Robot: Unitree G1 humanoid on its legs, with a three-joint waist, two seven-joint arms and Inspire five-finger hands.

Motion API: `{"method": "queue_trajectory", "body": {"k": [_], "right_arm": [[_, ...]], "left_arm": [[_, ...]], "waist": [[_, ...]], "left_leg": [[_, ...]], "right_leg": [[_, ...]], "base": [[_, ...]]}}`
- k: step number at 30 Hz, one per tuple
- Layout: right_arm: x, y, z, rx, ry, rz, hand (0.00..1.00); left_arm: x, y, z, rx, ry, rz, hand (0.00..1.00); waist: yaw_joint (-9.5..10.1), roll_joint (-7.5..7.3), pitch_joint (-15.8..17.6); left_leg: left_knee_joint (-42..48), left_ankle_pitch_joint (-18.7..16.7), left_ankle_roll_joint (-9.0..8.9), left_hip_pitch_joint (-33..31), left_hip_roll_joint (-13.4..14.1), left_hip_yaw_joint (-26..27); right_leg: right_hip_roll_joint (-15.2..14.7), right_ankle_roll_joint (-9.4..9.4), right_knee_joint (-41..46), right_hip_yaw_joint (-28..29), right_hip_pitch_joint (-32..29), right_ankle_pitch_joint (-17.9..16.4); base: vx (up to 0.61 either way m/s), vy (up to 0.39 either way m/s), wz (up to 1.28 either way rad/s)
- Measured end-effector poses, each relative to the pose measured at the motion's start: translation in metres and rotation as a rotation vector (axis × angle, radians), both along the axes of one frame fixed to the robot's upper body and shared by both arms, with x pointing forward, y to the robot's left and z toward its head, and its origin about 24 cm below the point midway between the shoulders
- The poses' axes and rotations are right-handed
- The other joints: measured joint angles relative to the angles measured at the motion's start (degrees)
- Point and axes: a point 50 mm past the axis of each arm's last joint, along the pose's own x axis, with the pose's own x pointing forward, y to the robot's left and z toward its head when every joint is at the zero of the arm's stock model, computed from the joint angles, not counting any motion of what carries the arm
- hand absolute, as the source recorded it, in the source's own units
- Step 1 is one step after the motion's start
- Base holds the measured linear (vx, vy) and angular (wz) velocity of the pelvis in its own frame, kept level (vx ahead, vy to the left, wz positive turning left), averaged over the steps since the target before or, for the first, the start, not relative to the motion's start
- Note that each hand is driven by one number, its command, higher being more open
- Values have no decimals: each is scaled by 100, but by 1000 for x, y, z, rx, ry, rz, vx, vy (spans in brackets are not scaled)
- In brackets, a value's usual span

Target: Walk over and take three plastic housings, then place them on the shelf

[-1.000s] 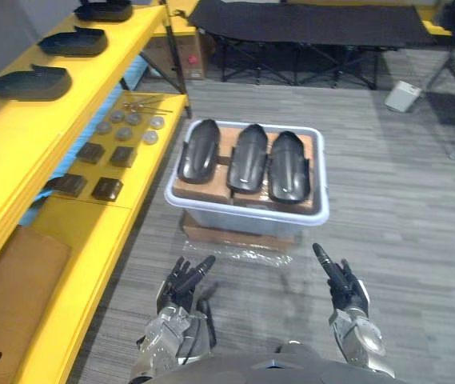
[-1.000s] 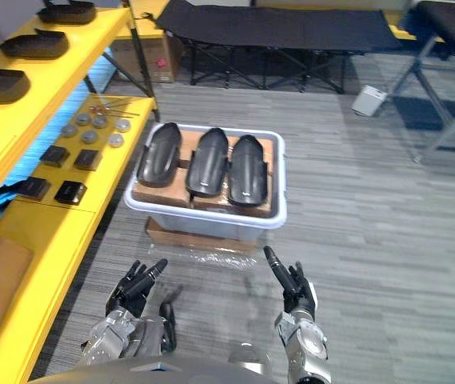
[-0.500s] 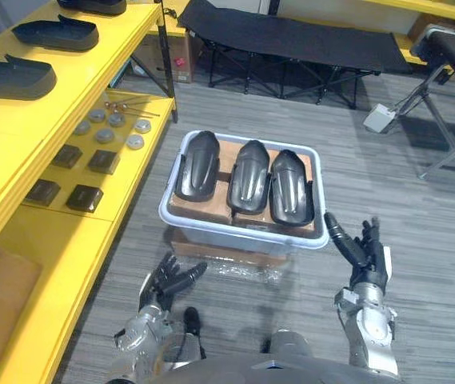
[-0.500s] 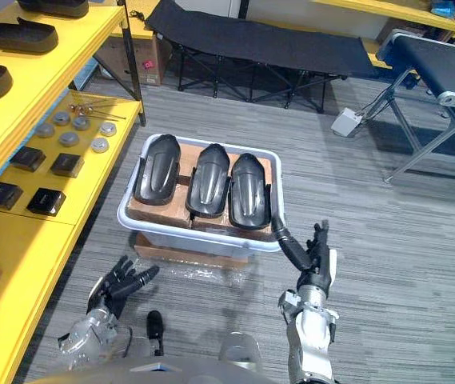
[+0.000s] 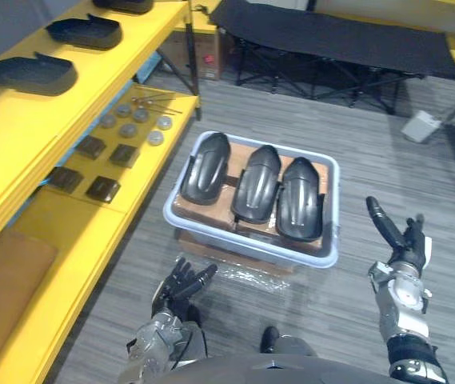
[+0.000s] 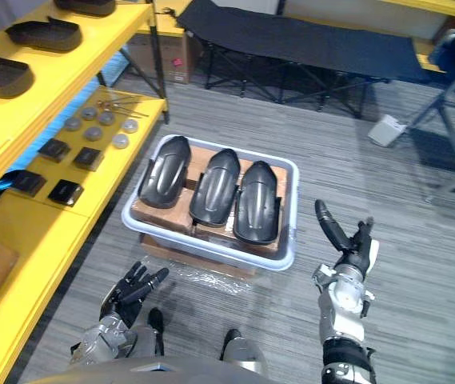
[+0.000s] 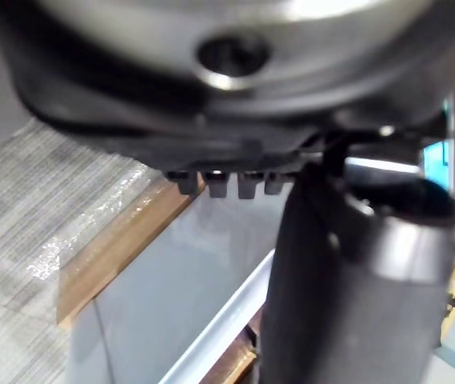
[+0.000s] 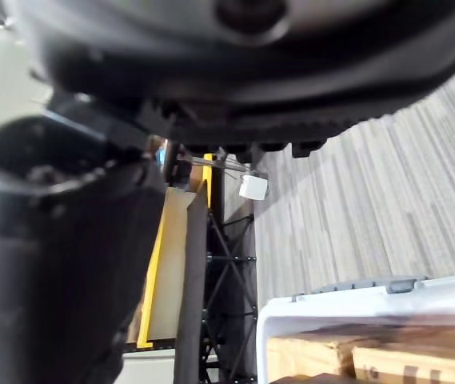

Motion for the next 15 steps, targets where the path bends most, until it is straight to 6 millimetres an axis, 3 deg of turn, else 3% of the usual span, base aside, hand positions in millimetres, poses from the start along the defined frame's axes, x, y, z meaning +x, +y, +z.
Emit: {"method": "queue_trajectory", "body": {"k": [4,8,10,13,15], "right_arm": [[10,-12,6,-10,40,-8,100],[33,-33,30,-54,54,-46,100],[44,-41,45,-88,41,-49,100],[67,-48,83,-204,11,-23,100],[73,-53,98,-245,8,-17,100]], "left_arm": [[-7,-5,-2,-15,10,-27,100],[-8,-2,-2,-11,8,-31,100],[-3,1,1,-4,-12,-29,100],[16,10,13,34,-90,-45,100],[23,11,17,41,-118,-47,100]], "waist": [[33,155,41],[60,270,208],[63,288,442],[82,189,858],[110,165,1006]], "left_leg": [[-503,280,55,107,-169,0],[-885,571,127,-151,-334,9],[-931,620,180,-205,-393,-3],[-979,737,246,-449,-424,-2],[-975,769,270,-529,-431,-3]], "right_leg": [[-175,37,204,-88,-162,-79],[-353,111,395,-104,-670,-53],[-403,127,382,-98,-733,25],[-408,128,282,-79,-953,210],[-411,121,276,-76,-1032,256]], "base": [[-66,42,15],[-90,81,10],[-51,74,5],[-42,48,0],[-13,16,0]]}}
